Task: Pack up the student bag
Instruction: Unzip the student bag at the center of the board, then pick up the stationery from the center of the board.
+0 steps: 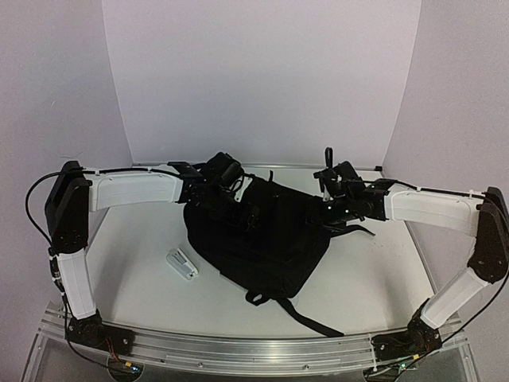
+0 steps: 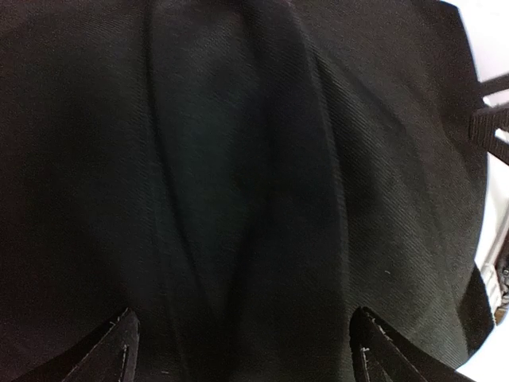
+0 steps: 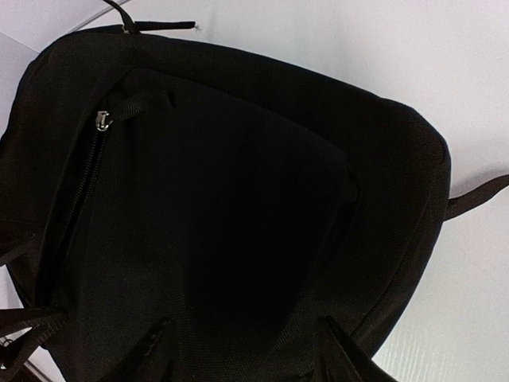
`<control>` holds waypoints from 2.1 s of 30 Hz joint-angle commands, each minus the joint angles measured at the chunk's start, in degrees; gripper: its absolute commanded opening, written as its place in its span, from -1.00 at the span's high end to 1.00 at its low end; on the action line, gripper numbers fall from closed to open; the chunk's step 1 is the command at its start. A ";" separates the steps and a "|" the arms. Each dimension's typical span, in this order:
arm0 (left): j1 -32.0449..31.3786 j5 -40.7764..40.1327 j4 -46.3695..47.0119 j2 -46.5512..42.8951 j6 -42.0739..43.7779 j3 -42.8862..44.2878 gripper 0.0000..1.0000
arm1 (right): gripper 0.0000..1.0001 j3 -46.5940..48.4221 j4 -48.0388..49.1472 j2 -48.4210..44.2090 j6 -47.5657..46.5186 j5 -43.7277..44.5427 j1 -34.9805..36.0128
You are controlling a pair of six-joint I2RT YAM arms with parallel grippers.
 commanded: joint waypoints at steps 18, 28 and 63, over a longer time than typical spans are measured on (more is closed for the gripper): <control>0.14 -12.81 1.70 -4.23 -4.02 -2.53 1.00 | 1.00 5.22 3.33 9.11 -3.66 4.87 -3.76; 0.09 1.39 16.49 -8.66 -22.01 -13.34 1.00 | 1.00 23.15 3.74 21.60 -15.24 7.83 -8.39; 6.84 8.14 38.73 -7.48 -37.56 -28.17 0.99 | -0.21 46.67 -16.12 36.93 -1.86 23.11 13.82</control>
